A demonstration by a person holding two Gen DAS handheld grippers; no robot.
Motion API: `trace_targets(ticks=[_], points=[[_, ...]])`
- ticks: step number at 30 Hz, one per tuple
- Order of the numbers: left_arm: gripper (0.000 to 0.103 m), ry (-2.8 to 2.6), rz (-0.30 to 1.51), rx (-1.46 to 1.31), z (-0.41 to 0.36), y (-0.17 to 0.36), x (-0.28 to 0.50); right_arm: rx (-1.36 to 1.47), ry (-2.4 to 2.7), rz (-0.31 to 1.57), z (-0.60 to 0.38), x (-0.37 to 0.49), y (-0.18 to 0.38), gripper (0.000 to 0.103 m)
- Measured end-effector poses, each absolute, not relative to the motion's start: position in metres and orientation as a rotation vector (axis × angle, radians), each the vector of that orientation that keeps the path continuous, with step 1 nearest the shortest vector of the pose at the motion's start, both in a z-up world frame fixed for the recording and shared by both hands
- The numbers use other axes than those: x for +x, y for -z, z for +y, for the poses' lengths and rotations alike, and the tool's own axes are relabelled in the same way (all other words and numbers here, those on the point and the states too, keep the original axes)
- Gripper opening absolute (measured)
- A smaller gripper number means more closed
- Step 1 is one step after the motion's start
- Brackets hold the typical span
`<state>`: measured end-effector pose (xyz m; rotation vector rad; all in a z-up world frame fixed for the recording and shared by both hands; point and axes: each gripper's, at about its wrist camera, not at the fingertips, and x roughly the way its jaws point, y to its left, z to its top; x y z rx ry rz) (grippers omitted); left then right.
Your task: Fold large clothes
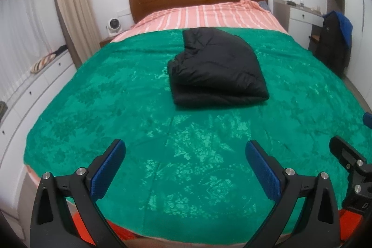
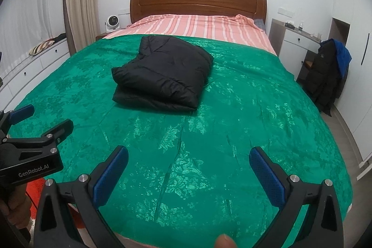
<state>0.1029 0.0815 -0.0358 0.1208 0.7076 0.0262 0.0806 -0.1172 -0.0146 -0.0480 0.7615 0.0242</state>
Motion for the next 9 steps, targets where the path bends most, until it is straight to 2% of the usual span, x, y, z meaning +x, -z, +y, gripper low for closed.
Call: trace_targets(ticks=[9], points=[[0.102,-0.028,0.699,0.102,0.0805,0.0377,0.102,-0.045,-0.019,0.764,-0.1207,0.0794,0.0172,0.103]])
